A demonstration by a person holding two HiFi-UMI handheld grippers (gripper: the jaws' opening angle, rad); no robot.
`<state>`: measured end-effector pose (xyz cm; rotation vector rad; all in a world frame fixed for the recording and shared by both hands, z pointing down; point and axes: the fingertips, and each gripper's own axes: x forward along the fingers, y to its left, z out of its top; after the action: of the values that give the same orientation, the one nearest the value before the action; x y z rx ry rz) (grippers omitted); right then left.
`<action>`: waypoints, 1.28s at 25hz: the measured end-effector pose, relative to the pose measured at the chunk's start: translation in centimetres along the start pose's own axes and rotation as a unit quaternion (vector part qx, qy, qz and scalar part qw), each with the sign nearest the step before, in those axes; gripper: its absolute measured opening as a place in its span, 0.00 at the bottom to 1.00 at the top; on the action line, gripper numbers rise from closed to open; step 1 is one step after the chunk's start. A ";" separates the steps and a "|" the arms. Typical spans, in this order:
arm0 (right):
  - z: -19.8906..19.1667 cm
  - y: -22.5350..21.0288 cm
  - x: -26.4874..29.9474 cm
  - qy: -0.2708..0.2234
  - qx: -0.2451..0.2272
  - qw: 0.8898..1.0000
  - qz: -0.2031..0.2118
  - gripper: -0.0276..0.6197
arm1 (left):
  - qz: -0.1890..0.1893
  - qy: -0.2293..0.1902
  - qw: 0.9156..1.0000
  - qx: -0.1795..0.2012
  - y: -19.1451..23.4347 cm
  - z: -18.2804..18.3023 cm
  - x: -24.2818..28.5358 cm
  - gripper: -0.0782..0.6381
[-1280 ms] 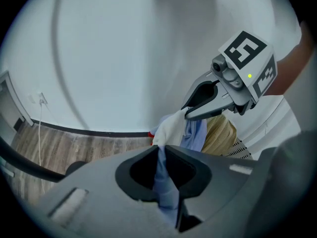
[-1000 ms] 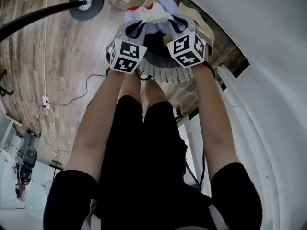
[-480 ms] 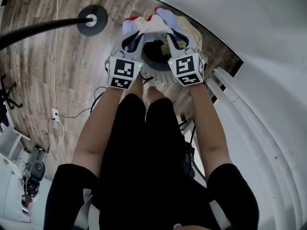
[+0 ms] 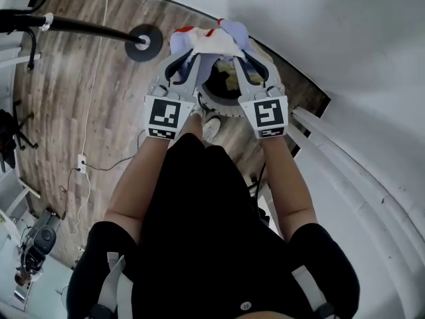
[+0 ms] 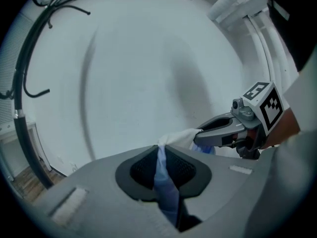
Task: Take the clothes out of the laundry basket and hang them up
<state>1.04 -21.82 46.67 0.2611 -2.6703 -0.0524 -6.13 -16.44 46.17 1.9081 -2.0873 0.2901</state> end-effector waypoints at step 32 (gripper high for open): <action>29.3 25.4 -6.4 -0.198 0.005 0.971 0.133 0.13 | 0.162 -0.161 0.973 0.041 10.4 17.3 -35.5 0.16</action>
<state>-10.81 4.20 19.67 -0.1226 -3.0774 -0.0051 -15.27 11.74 18.10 1.7474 -2.6449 0.1445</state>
